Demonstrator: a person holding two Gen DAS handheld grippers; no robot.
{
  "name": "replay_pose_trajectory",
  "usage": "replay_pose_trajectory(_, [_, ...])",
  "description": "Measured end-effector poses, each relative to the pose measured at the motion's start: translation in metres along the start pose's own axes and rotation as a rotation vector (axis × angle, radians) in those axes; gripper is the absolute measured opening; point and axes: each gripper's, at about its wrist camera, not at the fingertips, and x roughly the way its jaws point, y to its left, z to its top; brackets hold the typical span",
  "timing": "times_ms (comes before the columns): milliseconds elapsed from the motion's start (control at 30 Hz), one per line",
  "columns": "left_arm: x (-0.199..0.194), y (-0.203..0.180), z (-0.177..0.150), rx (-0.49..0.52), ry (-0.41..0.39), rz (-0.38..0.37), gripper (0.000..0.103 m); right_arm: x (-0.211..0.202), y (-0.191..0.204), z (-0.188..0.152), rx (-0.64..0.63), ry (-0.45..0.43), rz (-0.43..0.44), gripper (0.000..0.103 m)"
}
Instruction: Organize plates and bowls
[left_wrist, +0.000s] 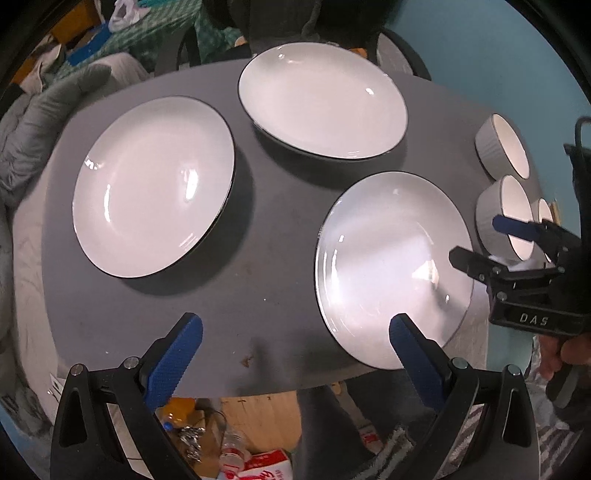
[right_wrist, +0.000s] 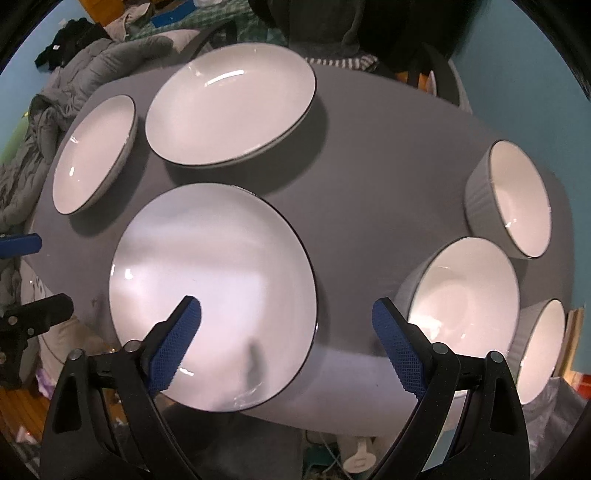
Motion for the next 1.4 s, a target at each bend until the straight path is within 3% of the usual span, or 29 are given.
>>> replay_pose_trajectory(200, [0.016,0.008,0.005,-0.027,0.02,0.012,0.085,0.013,-0.009,0.0,-0.001,0.042,0.005,0.089])
replay_pose_trajectory(400, [0.03,0.006,0.005,0.011,0.006,0.089,0.085,0.016,-0.018,0.003,-0.006,0.063,0.005,0.087])
replay_pose_trajectory(567, [0.039,0.009,-0.002,-0.004,0.016,0.038,0.085,0.018,-0.023,0.01,-0.018,0.066,-0.001,0.083])
replay_pose_trajectory(700, [0.044,0.013,-0.004,-0.027,0.036,0.016,0.064,0.024,-0.023,0.016,-0.041,0.058,-0.01,0.081])
replay_pose_trajectory(1067, [0.054,0.013,0.0,-0.041,0.07,-0.018,0.063,0.04,-0.013,0.016,-0.081,0.066,0.002,0.069])
replay_pose_trajectory(1200, [0.055,0.014,-0.005,-0.072,0.082,-0.066,0.05,0.043,-0.017,0.018,-0.089,0.064,0.0,0.068])
replay_pose_trajectory(1300, [0.054,0.015,-0.009,-0.079,0.078,-0.09,0.041,0.042,-0.02,0.017,-0.093,0.058,0.002,0.06])
replay_pose_trajectory(1333, [0.053,0.014,-0.01,-0.076,0.078,-0.094,0.039,0.043,-0.022,0.018,-0.091,0.063,0.021,0.048])
replay_pose_trajectory(1400, [0.053,0.012,-0.013,-0.071,0.081,-0.093,0.038,0.047,-0.027,0.021,-0.074,0.084,0.029,0.042])
